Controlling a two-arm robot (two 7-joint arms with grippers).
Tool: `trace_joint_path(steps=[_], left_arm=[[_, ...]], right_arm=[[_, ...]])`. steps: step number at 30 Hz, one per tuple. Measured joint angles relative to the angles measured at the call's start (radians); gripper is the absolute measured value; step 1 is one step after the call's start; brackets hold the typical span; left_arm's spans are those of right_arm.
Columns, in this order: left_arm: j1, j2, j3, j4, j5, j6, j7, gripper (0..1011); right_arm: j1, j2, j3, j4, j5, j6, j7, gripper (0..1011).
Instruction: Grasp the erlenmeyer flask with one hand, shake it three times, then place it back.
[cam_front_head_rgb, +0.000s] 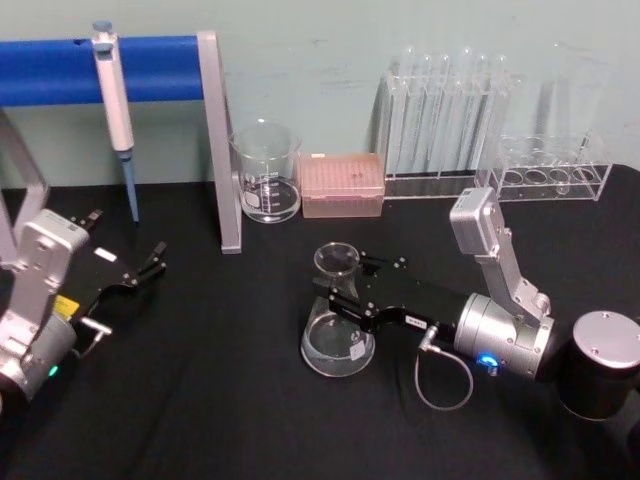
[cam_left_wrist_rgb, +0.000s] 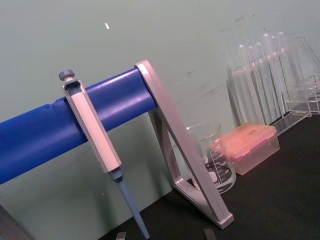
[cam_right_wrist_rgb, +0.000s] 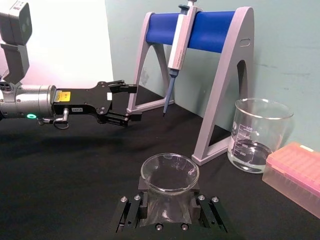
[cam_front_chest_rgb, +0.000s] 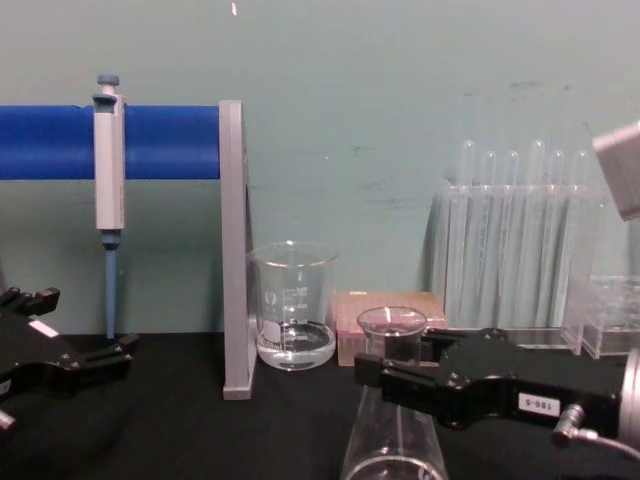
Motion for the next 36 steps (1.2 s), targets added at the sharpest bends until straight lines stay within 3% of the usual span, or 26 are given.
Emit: trace_joint_path(steps=[31,36], left_arm=[[0.0,0.0,0.0,0.0,0.0,0.0,0.0,1001],[0.0,0.0,0.0,0.0,0.0,0.0,0.0,1001]], right_arm=[[-0.001,0.0,0.0,0.0,-0.003,0.002,-0.002,451],[-0.002,0.0,-0.002,0.002,-0.007,0.005,-0.002,563]])
